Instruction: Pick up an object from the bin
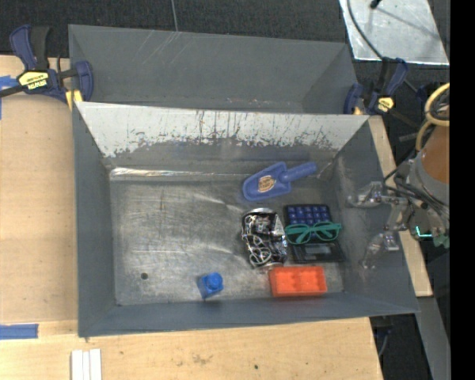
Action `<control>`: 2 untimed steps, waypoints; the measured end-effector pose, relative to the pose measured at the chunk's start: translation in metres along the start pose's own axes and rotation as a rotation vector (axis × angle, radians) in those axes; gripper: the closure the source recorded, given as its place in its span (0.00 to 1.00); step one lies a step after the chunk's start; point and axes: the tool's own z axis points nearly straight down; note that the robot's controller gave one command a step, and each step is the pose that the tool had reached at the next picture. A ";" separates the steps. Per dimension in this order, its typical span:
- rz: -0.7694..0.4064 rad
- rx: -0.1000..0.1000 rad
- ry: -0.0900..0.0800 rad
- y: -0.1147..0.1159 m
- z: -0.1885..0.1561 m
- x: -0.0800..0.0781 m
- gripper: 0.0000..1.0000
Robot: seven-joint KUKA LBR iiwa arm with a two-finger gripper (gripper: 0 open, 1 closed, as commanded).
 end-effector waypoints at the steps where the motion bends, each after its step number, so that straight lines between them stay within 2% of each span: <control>1: -0.003 0.002 -0.008 0.001 -0.004 -0.002 0.00; 2: -0.077 0.003 -0.012 0.020 0.044 -0.016 0.00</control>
Offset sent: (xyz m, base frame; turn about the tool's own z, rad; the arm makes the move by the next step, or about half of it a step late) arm 0.0372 0.0553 -0.1321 -0.2131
